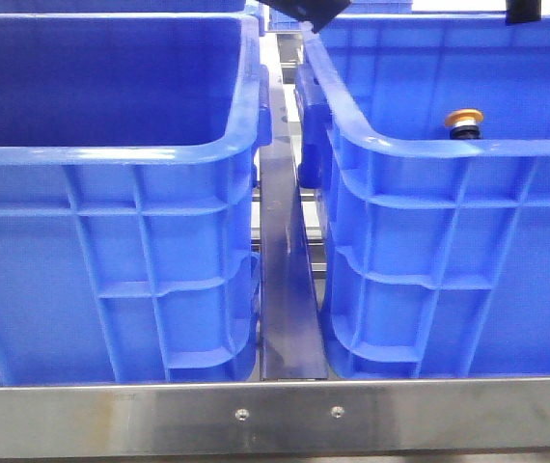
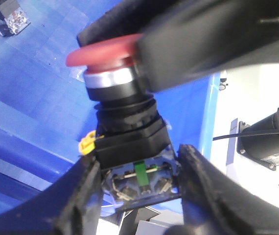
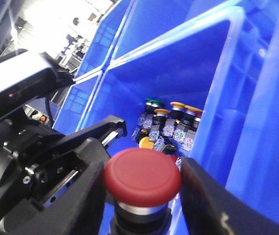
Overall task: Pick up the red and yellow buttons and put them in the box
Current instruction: 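Lift the red button and grasp its cap with the right gripper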
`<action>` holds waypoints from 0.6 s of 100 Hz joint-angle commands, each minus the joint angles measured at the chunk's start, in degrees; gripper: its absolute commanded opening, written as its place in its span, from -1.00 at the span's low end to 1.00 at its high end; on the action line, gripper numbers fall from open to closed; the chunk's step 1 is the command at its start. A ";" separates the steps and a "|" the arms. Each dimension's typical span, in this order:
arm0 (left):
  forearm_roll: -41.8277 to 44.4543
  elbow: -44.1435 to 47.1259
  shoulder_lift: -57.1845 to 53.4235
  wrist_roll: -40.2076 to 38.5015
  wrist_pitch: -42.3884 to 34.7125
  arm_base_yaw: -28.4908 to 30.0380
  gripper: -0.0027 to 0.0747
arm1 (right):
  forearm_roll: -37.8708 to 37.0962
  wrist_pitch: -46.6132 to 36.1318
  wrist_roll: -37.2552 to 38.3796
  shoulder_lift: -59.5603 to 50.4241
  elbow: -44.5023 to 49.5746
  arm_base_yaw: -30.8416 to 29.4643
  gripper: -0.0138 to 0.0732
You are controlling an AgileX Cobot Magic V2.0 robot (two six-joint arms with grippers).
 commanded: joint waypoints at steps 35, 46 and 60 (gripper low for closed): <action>-2.17 -2.47 -2.40 0.00 -0.22 -0.54 0.63 | 7.04 2.45 -0.04 -1.91 -2.17 -1.37 -0.14; -1.56 -2.47 -2.40 0.00 1.22 -0.32 0.61 | 6.02 2.38 -0.14 -1.91 -3.21 -6.37 -0.14; -1.56 -2.47 -2.40 0.00 3.07 0.04 0.61 | 0.86 2.98 -0.20 -1.91 -5.32 -15.95 -0.14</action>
